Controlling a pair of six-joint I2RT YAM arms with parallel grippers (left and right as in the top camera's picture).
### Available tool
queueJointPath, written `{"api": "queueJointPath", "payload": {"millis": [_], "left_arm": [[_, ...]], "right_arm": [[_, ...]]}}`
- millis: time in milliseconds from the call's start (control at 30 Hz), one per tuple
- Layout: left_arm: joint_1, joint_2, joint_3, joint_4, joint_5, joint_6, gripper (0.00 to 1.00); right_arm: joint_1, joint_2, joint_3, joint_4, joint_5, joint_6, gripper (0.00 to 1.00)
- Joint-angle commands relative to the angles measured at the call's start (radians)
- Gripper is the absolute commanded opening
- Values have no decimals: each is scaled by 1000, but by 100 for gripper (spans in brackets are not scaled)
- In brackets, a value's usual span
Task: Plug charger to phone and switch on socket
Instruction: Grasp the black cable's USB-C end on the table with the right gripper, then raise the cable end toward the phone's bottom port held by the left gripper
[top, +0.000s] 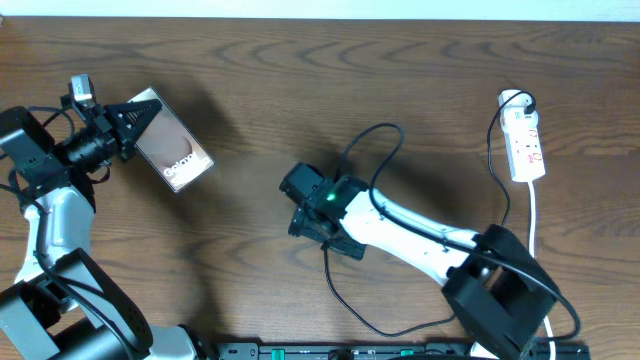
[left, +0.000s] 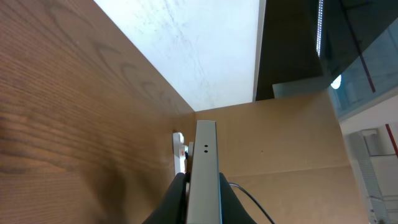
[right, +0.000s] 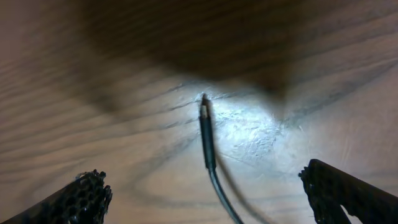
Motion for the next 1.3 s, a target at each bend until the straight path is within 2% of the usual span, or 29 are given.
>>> {"api": "queueJointPath", "payload": {"millis": [0,100,233,267,300,400,633,733,867,1100,1267], "left_arm": [[3,-19,17,5,42,2,7],[3,-19,17,5,42,2,7],[3,-19,17,5,42,2,7],[3,-19,17,5,42,2,7],[3,-19,17,5,42,2,7],[3,-19,17,5,42,2,7],[3,-19,17,5,42,2,7],[3,-19,17,5,42,2,7],[3,-19,17,5,42,2,8],[3,-19,17,5,42,2,7],[3,-19,17,5,42,2,7]], "right_arm": [[8,47,-7,-3,34,-12,99],[7,66,-7,1,33,-12,96],[7,81,-7,7,32,-12,72],[7,85,-7,7,31,-12,63],[7,87,-7,7,31,-12,58],[7,88,-7,8,31,-12,51],[7,88,-7,11,31,-12,24],[7,88,-7,14,32,-12,19],[7,88,-7,14,31,-12,2],[-1,88,-6,18,34,-13,1],[-79,88,-6,42,-16,-116,1]]}}
